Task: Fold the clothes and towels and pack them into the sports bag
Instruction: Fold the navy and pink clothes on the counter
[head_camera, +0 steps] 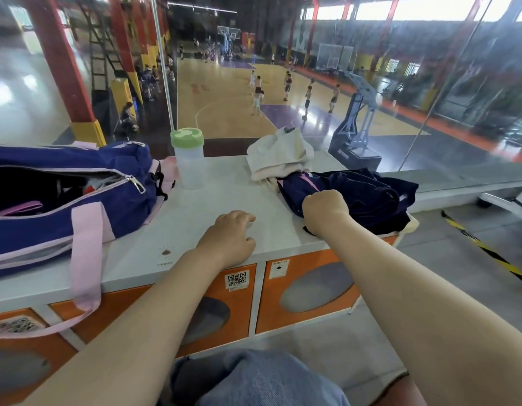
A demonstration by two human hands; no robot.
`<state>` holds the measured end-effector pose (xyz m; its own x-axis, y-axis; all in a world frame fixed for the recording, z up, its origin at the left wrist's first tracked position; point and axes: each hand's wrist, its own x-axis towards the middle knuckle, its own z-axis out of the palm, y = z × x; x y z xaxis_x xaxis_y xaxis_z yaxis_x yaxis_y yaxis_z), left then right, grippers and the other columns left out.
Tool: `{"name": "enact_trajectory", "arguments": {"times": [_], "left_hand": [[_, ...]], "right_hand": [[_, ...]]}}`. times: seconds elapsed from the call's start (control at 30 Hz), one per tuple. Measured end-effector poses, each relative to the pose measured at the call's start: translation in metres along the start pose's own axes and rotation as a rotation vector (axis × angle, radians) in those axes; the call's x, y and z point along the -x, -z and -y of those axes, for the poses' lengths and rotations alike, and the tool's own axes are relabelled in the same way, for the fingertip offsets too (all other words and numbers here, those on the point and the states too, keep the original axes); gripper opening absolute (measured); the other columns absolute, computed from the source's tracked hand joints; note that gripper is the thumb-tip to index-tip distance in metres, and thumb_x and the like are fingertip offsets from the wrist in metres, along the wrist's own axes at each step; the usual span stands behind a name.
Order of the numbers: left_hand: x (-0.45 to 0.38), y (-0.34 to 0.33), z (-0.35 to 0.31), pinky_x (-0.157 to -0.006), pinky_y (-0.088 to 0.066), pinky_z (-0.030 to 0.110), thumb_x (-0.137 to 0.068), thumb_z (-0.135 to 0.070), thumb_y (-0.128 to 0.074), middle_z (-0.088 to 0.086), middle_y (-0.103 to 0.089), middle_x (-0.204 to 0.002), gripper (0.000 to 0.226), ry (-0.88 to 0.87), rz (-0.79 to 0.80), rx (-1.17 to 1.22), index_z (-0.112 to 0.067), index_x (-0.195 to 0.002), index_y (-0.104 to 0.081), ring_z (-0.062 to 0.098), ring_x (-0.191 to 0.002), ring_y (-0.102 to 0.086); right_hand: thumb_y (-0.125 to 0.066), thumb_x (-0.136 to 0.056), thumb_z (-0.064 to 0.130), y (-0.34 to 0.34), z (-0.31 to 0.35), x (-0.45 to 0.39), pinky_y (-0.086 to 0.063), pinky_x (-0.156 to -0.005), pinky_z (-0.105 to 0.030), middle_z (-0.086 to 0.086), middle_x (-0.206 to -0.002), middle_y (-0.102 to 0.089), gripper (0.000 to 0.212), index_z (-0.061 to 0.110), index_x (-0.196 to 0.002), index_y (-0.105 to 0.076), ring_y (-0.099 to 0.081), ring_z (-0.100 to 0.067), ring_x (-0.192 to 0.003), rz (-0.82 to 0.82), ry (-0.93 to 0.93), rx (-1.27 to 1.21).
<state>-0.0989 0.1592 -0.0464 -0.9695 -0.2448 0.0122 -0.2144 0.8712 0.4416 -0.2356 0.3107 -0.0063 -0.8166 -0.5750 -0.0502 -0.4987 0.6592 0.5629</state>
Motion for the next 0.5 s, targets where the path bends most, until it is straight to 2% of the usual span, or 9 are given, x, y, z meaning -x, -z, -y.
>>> {"name": "enact_trajectory", "arguments": {"times": [0.1,0.2,0.3,0.37,0.43,0.5], "left_hand": [[0.001,-0.001,0.003,-0.115,-0.029,0.038,-0.094,-0.024,-0.048,0.0,-0.032,-0.155,0.056,0.01,0.016,0.01,-0.02,-0.148,-0.034,0.021,-0.142,-0.029],[0.002,0.001,0.002,-0.115,-0.03,0.037,-0.095,-0.024,-0.048,0.001,-0.033,-0.154,0.055,0.004,0.018,0.039,-0.02,-0.148,-0.034,0.021,-0.141,-0.03],[0.001,0.007,0.002,-0.11,-0.032,0.033,-0.095,-0.023,-0.048,0.0,-0.038,-0.151,0.053,0.037,-0.005,0.195,-0.02,-0.147,-0.036,0.019,-0.138,-0.036],[-0.001,0.011,0.001,-0.107,-0.038,0.032,-0.096,-0.028,-0.048,0.0,-0.049,-0.143,0.049,0.108,-0.031,0.366,-0.02,-0.144,-0.041,0.018,-0.129,-0.047],[-0.003,0.013,0.001,-0.1,-0.047,0.038,-0.097,-0.034,-0.047,0.002,-0.061,-0.124,0.041,0.189,-0.061,0.556,-0.019,-0.135,-0.05,0.02,-0.109,-0.06],[-0.002,0.015,0.001,-0.085,-0.053,0.042,-0.097,-0.041,-0.045,0.004,-0.066,-0.102,0.038,0.239,-0.06,0.735,-0.013,-0.119,-0.058,0.021,-0.086,-0.063]], "right_hand": [[-0.052,-0.084,-0.003,0.0,0.005,-0.001,-0.038,-0.056,-0.026,0.004,-0.07,-0.054,0.021,0.017,-0.081,-0.058,-0.049,-0.016,-0.059,-0.037,0.021,0.052],[-0.052,-0.083,-0.001,0.004,0.003,-0.001,-0.028,-0.047,-0.026,0.004,-0.062,-0.046,0.023,0.017,-0.069,-0.051,-0.039,-0.014,-0.051,-0.044,0.031,0.021],[-0.053,-0.085,0.004,0.013,0.011,0.004,-0.026,-0.045,-0.027,0.004,-0.063,-0.047,0.016,0.017,-0.086,-0.063,-0.041,-0.014,-0.05,-0.059,0.048,-0.004],[-0.054,-0.087,0.007,0.023,0.027,0.011,-0.026,-0.045,-0.028,0.004,-0.066,-0.049,0.021,0.019,-0.1,-0.065,-0.043,-0.015,-0.052,-0.096,0.078,-0.03],[-0.054,-0.089,0.012,0.039,0.049,0.02,-0.029,-0.049,-0.028,0.004,-0.07,-0.05,0.02,0.02,-0.104,-0.064,-0.045,-0.017,-0.056,-0.121,0.11,-0.073],[-0.053,-0.091,0.015,0.052,0.074,0.024,-0.035,-0.056,-0.029,0.003,-0.07,-0.047,0.016,0.019,-0.102,-0.063,-0.047,-0.018,-0.064,-0.124,0.128,-0.127]]}}
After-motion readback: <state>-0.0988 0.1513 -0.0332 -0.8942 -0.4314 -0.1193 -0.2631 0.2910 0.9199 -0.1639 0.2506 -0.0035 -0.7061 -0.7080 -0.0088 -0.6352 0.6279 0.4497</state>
